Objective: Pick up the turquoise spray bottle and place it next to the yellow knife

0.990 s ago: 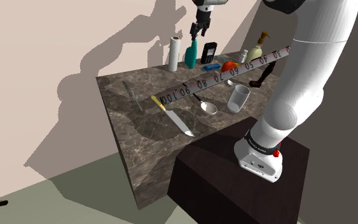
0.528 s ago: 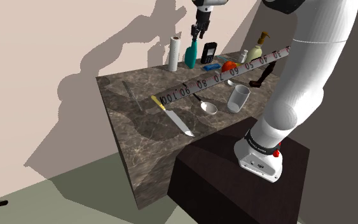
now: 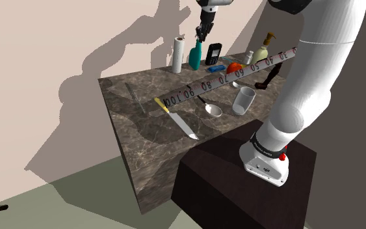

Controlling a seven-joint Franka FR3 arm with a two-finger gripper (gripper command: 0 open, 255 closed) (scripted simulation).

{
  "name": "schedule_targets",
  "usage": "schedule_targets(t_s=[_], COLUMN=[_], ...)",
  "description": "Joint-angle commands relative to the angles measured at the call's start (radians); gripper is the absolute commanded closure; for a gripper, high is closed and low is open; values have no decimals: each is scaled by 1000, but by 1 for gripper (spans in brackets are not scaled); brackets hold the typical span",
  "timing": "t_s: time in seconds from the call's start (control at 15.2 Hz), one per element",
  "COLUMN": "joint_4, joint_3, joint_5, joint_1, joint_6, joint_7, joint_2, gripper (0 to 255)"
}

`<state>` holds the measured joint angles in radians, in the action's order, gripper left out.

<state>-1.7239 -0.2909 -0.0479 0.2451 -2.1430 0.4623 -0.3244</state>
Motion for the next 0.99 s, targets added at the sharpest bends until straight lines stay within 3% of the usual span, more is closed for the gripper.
schedule_targets(t_s=[0.0,0.92], joint_4=[0,133], joint_3=[0,-6], joint_5=[0,14], joint_1=[0,-1], joint_6=[0,173], joint_7=[0,-3], joint_2=[0,42], gripper=[255,255])
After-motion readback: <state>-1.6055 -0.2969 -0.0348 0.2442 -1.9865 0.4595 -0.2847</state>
